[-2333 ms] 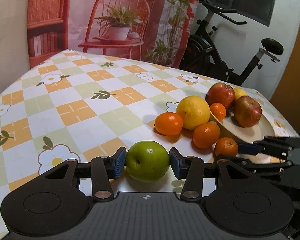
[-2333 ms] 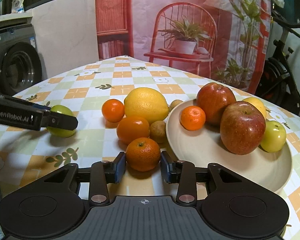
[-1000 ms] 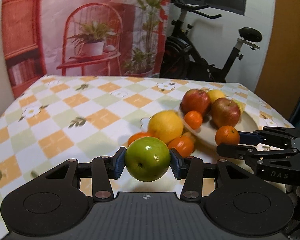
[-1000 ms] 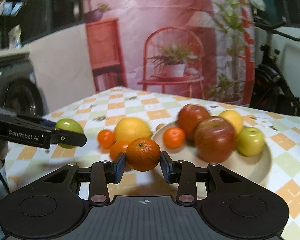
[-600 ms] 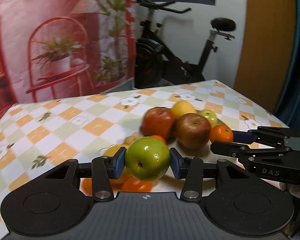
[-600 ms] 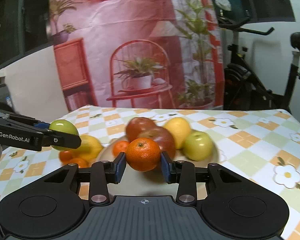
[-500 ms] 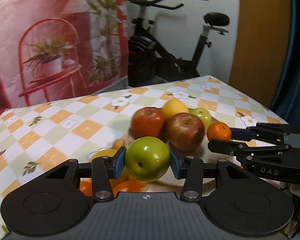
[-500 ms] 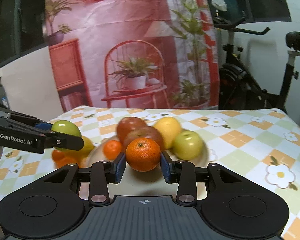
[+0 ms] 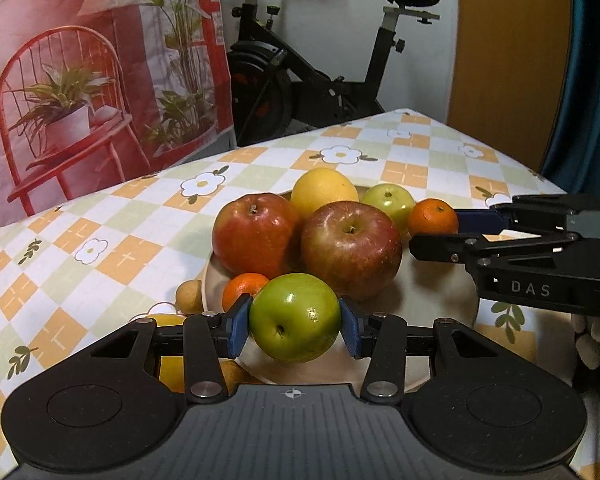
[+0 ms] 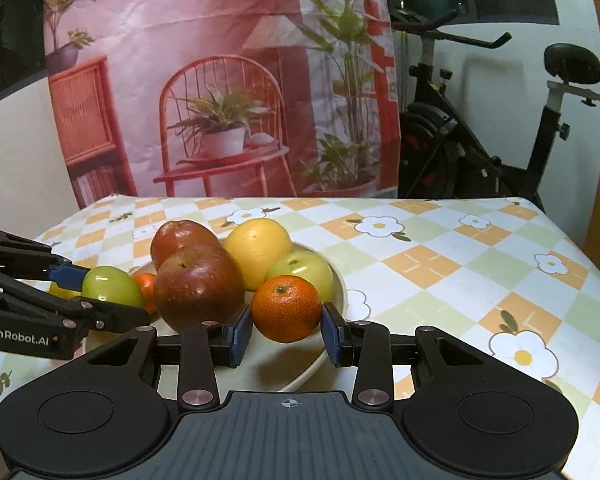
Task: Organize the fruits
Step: 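Carry the green apple with the left gripper while the right carries the mandarin over the plate, then open both grippers to release the green apple and mandarin onto the plate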
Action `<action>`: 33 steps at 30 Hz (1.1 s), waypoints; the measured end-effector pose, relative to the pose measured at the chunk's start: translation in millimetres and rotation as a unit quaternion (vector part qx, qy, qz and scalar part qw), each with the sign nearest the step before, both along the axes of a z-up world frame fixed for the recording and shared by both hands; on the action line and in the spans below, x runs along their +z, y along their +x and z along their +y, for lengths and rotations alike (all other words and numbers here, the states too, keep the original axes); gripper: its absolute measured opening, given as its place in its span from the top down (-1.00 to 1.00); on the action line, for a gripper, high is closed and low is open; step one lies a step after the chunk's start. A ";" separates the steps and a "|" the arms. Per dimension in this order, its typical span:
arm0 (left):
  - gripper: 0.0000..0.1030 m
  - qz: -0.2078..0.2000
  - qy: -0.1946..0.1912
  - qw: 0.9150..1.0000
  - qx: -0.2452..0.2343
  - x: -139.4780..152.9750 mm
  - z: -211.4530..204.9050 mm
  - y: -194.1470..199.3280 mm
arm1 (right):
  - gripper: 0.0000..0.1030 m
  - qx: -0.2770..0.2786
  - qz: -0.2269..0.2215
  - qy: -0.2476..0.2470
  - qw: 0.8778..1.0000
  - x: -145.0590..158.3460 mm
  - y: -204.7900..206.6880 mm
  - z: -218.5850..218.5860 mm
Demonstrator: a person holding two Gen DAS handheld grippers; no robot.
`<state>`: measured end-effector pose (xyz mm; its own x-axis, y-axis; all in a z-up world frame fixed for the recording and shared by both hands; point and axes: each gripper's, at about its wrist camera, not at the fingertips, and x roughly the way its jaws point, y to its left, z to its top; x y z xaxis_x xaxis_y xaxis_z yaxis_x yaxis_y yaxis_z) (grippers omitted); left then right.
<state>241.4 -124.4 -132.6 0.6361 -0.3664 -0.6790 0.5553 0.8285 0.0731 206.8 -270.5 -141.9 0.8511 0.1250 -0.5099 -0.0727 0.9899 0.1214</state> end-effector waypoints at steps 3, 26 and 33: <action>0.05 0.001 0.008 1.000 0.000 -2.0 -0.9 1.2 | 0.33 0.007 0.009 -0.008 1.000 -1.8 6.3 4.1; 0.01 -0.010 0.023 1.000 0.005 -2.7 -2.2 3.5 | 0.14 0.008 -0.002 -0.005 1.000 -2.5 5.6 4.3; -0.26 -0.013 0.016 1.000 0.008 2.8 -0.8 -2.8 | 0.03 0.009 -0.012 0.006 1.000 -0.4 2.1 -1.3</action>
